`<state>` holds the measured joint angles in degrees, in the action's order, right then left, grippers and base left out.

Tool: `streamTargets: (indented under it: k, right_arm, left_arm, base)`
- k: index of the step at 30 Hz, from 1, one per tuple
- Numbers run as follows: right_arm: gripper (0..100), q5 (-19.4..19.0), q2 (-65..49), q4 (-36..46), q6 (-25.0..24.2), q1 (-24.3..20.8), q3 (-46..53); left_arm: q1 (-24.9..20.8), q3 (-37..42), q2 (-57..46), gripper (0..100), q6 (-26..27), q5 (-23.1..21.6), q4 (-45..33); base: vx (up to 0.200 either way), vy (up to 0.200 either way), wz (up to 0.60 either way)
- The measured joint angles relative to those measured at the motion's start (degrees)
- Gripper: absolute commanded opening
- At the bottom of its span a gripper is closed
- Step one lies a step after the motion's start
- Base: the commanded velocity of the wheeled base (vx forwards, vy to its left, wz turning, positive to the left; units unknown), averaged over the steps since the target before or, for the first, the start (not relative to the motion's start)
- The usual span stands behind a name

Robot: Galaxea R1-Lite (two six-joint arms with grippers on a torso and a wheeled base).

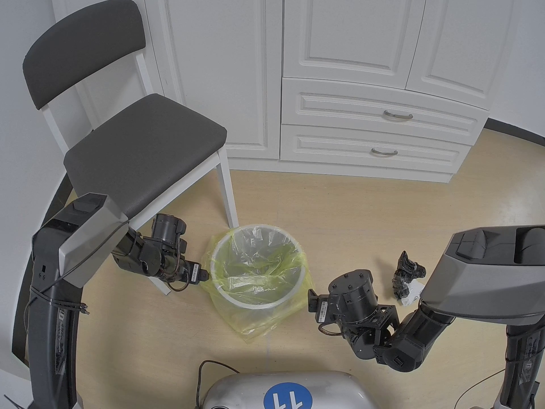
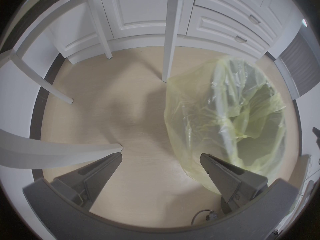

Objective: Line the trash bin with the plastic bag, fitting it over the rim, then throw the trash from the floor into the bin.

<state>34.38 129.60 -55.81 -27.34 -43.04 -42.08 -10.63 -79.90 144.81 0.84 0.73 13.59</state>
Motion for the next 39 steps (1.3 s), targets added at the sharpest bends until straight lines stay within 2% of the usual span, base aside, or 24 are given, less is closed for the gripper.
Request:
streamTargets:
  k: [8, 15, 22, 28, 34, 39]
  right_arm:
    - [100, -0.02, 0.06, 0.02, 0.0, -0.04, 0.0]
    - [100, -0.02, 0.45, 0.02, 0.0, -0.06, 0.0]
    - [100, -0.02, 0.72, 0.02, 0.0, -0.09, -0.04]
    - [100, -0.02, 1.27, 0.02, -0.02, -0.15, -0.06]
    - [100, -0.02, 1.38, 0.02, -0.05, -0.22, -0.11]
    - [100, -0.02, 1.39, -1.56, 0.04, -0.28, -0.04]
  left_arm:
    - [2.21, 4.22, -5.78, 100, 3.5, -4.32, 0.01]
    - [4.51, 4.77, -6.22, 100, 8.98, -1.9, 0.41]
    - [4.4, 3.46, -2.15, 100, 10.18, 1.12, 1.38]
    - [2.34, 1.43, 1.44, 100, 6.92, 2.88, 2.79]
    - [0.07, -2.13, 3.43, 100, -1.41, 3.18, 2.72]
    - [-0.87, -5.22, 4.96, 100, -5.08, 3.29, 2.83]
  base:
    - [0.0, 0.0, 0.0]
    - [0.0, 0.0, 0.0]
    - [0.0, 0.0, 0.0]
    - [0.0, 0.0, 0.0]
    - [0.0, 0.0, 0.0]
    - [0.0, 0.0, 0.0]
